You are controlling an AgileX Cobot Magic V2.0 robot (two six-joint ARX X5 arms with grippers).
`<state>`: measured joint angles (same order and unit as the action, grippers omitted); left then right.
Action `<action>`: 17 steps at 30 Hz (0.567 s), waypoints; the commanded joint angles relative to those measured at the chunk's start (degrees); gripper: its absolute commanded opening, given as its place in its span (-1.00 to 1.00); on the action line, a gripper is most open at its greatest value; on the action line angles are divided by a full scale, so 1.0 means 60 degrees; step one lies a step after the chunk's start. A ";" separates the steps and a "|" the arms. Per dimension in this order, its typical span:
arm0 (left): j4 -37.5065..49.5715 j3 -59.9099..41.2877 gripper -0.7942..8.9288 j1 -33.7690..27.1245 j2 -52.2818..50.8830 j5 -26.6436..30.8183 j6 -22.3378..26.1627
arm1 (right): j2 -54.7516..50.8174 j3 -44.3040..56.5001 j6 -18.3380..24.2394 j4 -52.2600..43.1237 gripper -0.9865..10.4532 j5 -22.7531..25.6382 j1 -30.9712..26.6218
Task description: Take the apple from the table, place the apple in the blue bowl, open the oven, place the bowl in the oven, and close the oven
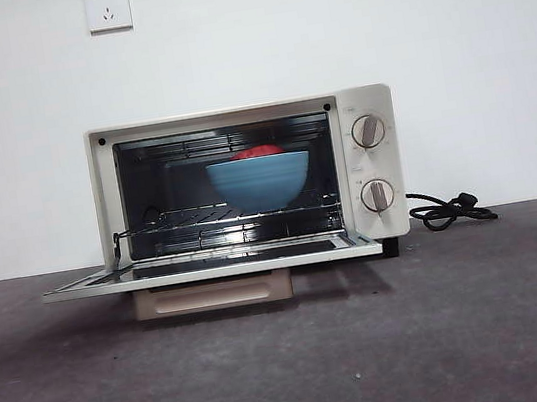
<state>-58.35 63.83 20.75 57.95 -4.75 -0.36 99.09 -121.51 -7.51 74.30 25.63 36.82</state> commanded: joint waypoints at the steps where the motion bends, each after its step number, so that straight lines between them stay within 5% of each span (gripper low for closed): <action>1: 0.0270 -0.0113 -0.85 -0.0339 0.0328 -0.0627 0.0168 | -0.0543 -0.0004 0.0415 0.0229 -0.73 0.0368 -0.0015; 17: 0.3242 -0.2703 -0.85 -0.3034 0.2302 -0.4652 -0.0266 | -0.3960 0.0546 0.0798 0.0678 -0.85 0.0415 -0.0018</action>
<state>-39.38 48.40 2.83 70.98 -31.73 -1.41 75.70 -119.42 -3.14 77.58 28.08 36.67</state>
